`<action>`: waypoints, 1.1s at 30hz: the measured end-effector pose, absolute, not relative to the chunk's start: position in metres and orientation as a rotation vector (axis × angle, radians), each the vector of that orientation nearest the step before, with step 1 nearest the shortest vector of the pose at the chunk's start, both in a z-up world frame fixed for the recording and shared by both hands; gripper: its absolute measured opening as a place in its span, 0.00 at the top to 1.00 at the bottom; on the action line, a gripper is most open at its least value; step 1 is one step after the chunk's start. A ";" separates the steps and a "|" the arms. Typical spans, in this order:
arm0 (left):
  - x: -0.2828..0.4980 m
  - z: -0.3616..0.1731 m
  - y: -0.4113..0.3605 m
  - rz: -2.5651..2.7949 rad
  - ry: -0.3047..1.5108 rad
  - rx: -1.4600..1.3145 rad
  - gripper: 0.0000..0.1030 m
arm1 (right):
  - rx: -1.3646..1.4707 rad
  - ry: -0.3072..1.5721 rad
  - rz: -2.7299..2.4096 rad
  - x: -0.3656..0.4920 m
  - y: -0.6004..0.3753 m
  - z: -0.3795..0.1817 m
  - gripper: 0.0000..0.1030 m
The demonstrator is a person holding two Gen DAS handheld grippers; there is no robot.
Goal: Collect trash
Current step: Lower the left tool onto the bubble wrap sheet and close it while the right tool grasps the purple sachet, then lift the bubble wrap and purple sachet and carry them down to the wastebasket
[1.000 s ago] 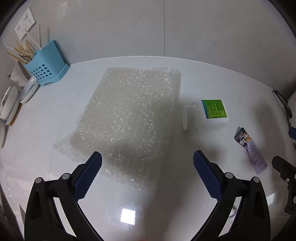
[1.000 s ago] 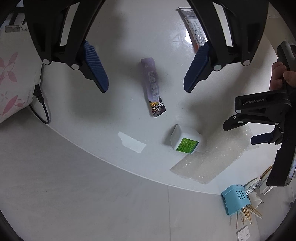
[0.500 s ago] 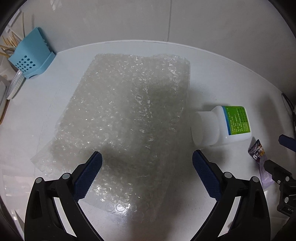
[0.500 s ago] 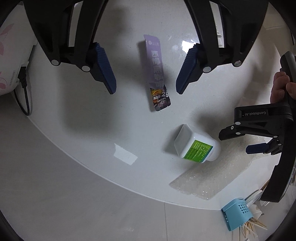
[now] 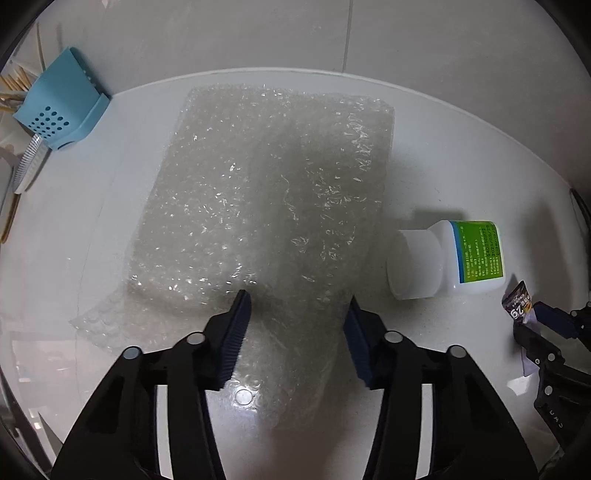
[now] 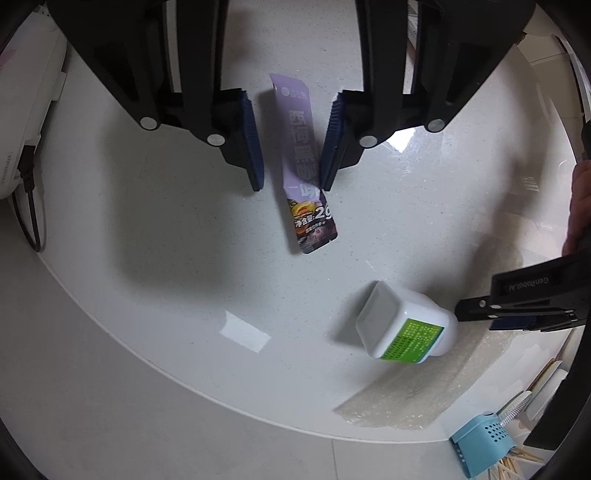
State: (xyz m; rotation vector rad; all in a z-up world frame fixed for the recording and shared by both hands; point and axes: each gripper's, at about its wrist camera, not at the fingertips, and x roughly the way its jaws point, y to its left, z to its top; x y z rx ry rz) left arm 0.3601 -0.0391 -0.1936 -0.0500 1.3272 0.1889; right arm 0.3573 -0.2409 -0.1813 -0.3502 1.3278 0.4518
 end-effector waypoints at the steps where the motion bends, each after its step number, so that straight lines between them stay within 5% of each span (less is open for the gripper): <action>1: 0.361 -0.193 -0.038 0.200 1.331 -0.042 0.76 | -0.347 1.330 0.450 0.358 -0.241 -0.181 0.80; 3: 0.362 -0.193 -0.033 0.224 1.334 -0.036 0.86 | -0.332 1.341 0.442 0.360 -0.240 -0.181 0.82; 7: 0.361 -0.191 -0.022 0.224 1.321 -0.091 0.90 | -0.305 1.340 0.425 0.363 -0.239 -0.179 0.85; 33: 0.304 -0.123 -0.018 0.251 1.157 -0.164 0.91 | -0.215 1.177 0.345 0.328 -0.270 -0.119 0.87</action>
